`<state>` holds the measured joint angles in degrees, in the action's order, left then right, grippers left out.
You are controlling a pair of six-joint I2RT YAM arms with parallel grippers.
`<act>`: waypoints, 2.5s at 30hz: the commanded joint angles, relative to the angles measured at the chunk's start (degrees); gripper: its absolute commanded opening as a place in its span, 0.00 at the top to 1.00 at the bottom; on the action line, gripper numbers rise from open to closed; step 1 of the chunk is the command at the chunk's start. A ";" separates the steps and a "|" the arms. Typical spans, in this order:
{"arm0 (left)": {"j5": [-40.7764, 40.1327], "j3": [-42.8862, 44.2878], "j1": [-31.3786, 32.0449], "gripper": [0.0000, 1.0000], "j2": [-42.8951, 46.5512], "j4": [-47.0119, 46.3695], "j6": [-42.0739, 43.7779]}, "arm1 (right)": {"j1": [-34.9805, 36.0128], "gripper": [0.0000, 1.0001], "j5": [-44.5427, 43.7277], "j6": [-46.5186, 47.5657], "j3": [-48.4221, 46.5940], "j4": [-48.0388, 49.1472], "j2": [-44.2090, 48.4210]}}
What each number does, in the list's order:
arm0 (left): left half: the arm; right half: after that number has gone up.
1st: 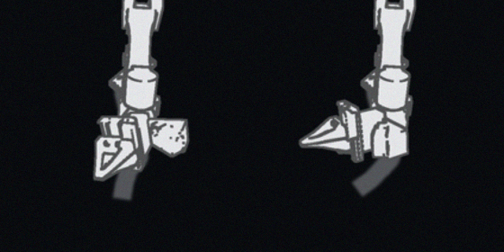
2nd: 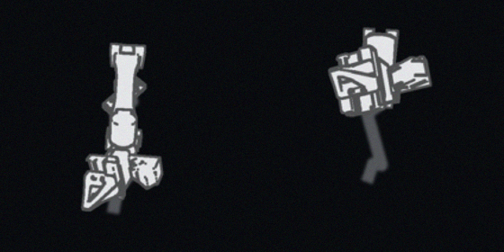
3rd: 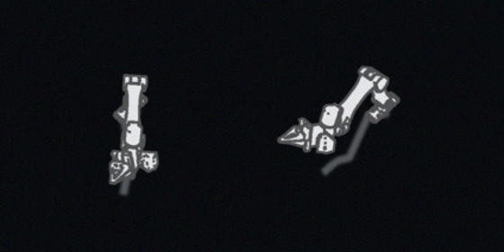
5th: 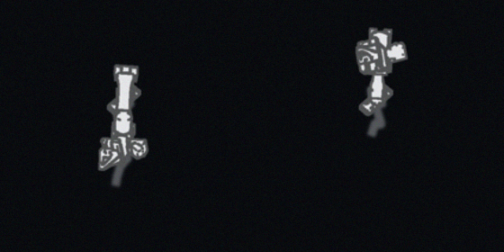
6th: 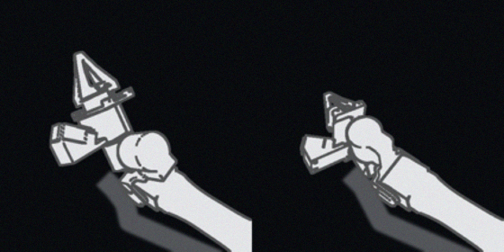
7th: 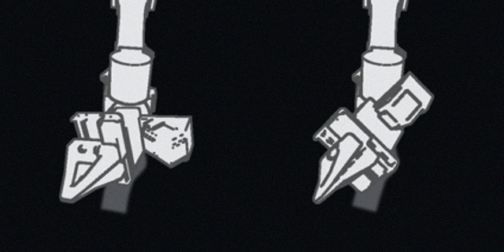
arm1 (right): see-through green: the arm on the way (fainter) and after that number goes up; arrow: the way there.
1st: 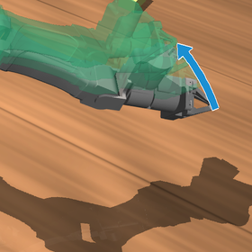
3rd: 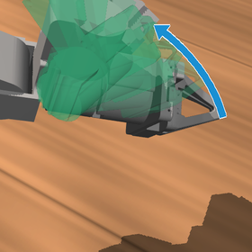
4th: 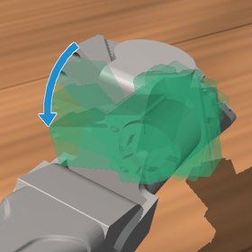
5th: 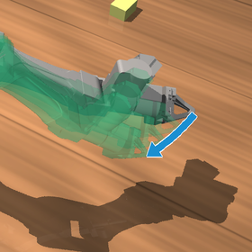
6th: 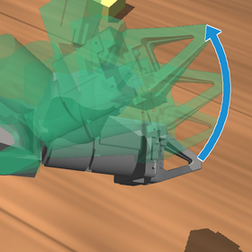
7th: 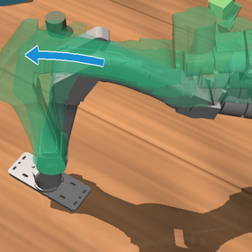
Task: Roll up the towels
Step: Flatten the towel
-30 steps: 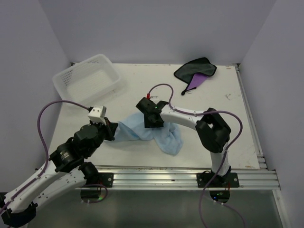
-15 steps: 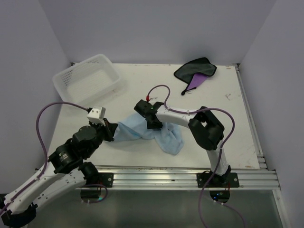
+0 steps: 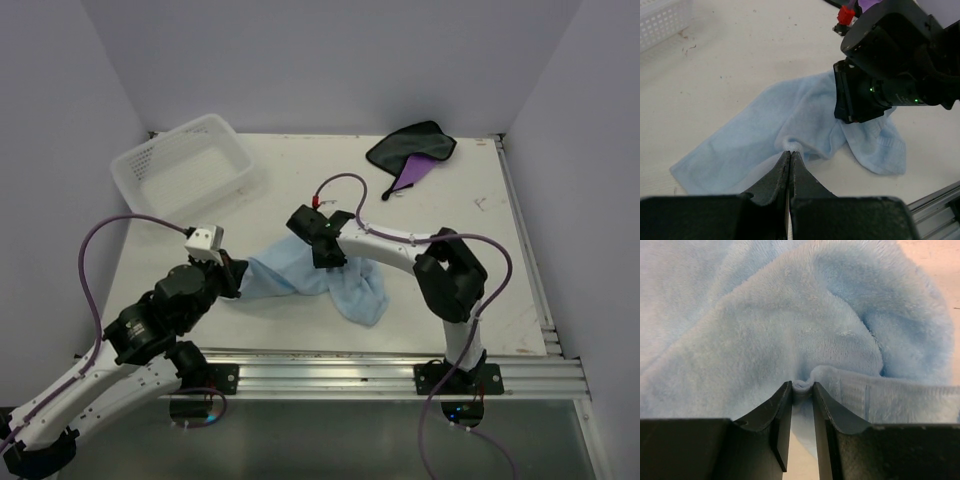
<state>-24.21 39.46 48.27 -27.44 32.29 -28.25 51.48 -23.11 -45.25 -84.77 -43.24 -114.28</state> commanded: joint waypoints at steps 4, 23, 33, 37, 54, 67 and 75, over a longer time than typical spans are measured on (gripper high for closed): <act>-1.63 1.84 -0.20 1.00 -1.21 0.92 0.04 | 0.11 0.81 -0.80 0.34 2.41 -0.09 9.07; -3.31 6.33 -0.28 1.00 -13.41 -2.58 -2.60 | -10.51 1.00 -0.53 7.28 11.63 -2.29 33.14; -14.88 16.95 -0.98 1.00 -28.89 -2.25 4.07 | -27.31 1.00 -5.17 17.56 16.05 -3.77 44.05; -16.67 22.75 -6.67 1.00 -33.64 0.49 7.14 | -31.96 1.00 -7.56 21.17 13.23 -3.16 42.83; -12.80 43.77 -25.94 1.00 -41.03 -3.20 19.20 | -50.16 1.00 0.26 24.86 -8.90 -5.44 36.14; -11.65 43.60 -26.91 1.00 -31.29 1.10 17.27 | -50.34 1.00 5.80 26.62 -12.52 -10.19 44.74; -8.58 37.36 -26.91 1.00 -21.00 5.66 14.02 | -50.34 1.00 9.57 28.90 -13.92 -15.72 50.64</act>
<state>-34.04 78.52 21.85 -50.98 35.33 -12.58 1.48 -15.77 -19.25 -95.81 -55.75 -65.73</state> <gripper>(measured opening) 0.008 0.041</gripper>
